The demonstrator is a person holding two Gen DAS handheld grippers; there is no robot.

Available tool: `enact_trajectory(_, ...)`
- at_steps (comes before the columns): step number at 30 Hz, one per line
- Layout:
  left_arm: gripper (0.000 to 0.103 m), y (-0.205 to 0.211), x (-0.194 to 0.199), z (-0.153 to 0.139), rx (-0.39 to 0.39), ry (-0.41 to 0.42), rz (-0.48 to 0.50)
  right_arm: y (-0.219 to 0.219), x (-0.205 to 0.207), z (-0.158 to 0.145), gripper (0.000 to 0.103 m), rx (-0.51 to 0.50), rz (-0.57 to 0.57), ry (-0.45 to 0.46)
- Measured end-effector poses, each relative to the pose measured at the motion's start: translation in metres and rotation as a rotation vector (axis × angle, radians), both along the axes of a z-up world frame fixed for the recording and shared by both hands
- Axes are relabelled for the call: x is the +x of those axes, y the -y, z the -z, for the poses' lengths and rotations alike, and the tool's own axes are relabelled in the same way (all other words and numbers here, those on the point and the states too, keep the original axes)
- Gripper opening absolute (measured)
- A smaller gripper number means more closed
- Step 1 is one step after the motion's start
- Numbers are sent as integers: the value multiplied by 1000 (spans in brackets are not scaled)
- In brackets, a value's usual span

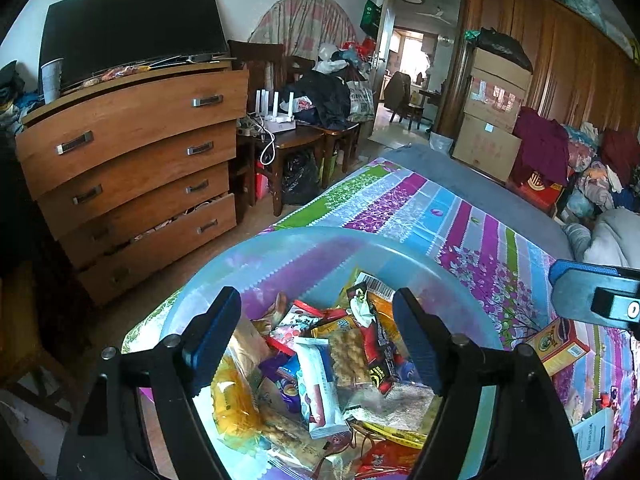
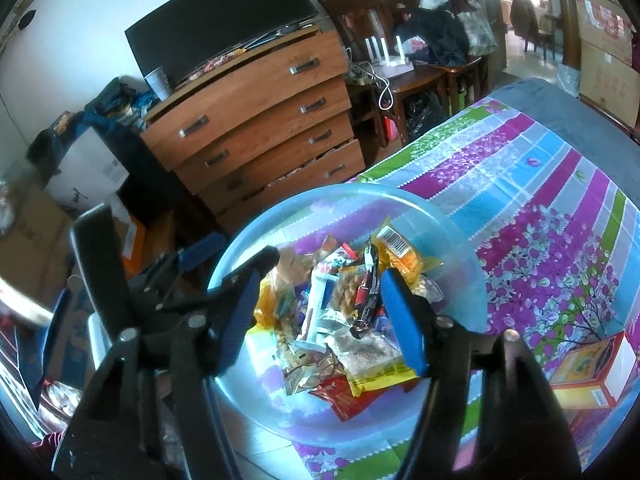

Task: Organize snacks
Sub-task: 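Withdraw both grippers from the bowl toward the snacks on the bedspread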

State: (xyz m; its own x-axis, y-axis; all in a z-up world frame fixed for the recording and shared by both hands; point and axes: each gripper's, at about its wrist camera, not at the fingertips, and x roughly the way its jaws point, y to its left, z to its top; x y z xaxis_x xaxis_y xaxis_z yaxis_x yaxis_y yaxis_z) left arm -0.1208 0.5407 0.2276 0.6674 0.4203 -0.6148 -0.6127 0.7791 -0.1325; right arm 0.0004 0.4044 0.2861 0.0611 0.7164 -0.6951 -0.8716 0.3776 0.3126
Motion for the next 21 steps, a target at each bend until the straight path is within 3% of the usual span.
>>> enact_trajectory(7,80,5,-2,-9,15,3,-5,32,-19,-22,65,87,-6,37)
enact_trajectory(11,89,16,-8,-16,39,20,-16,72,-32,-37,66,189,20,35)
enact_trajectory(17,89,45,-17,-24,59,50,3,153,-63,-50,78,325,116,116)
enact_trajectory(21,89,74,-32,-28,0,137,63,224,-102,-44,96,379,224,287)
